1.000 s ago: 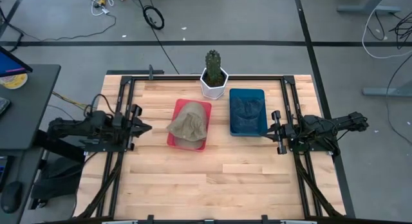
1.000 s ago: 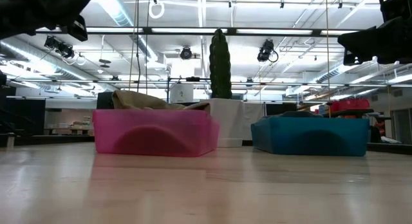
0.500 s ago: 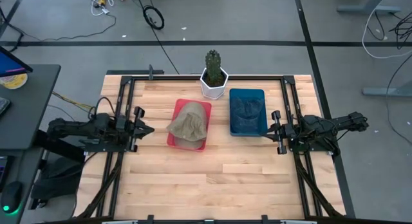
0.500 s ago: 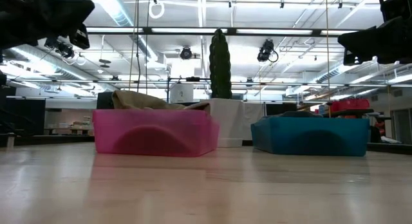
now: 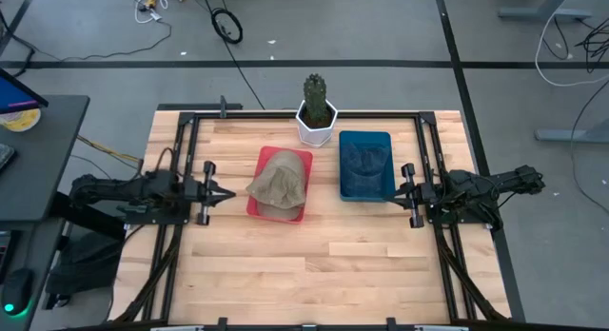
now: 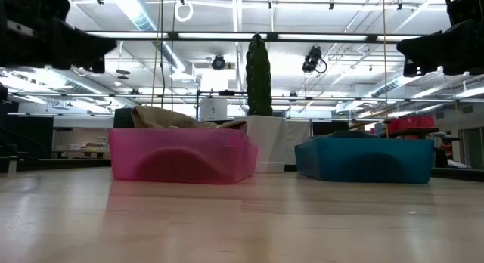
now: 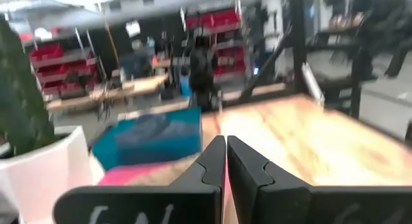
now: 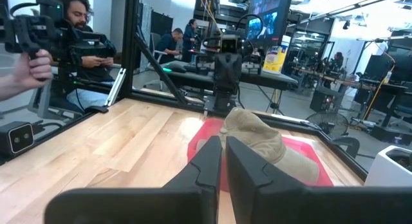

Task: Pick & Place hat
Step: Return to home position

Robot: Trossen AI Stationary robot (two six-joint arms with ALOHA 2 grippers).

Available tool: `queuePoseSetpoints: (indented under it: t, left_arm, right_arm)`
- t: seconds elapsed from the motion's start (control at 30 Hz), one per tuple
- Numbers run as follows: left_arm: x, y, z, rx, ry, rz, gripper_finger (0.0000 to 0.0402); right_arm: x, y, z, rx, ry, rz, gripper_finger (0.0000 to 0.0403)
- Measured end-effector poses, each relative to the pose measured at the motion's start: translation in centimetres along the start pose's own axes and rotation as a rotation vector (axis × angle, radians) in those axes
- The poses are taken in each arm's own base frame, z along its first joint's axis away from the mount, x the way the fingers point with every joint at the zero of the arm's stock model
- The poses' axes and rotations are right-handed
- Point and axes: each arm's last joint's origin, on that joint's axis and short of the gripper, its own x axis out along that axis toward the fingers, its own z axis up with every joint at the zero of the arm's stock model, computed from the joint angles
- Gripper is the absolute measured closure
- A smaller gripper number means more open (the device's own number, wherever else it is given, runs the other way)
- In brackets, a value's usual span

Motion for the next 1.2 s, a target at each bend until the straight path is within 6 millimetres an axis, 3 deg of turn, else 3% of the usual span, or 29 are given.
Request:
queuePoseSetpoints:
  t: [0.53, 1.2]
  left_arm:
    - [-0.02, -0.11, -0.67, -0.073, 0.071, -0.006, 0.0381]
    - [0.0, -0.04, -0.33, -0.106, 0.03, 0.002, 0.0381]
  right_arm:
    - [0.0, 0.0, 0.0, 0.0, 0.0, 0.0, 0.0378]
    - [0.0, 0.0, 0.0, 0.0, 0.0, 0.0, 0.0378]
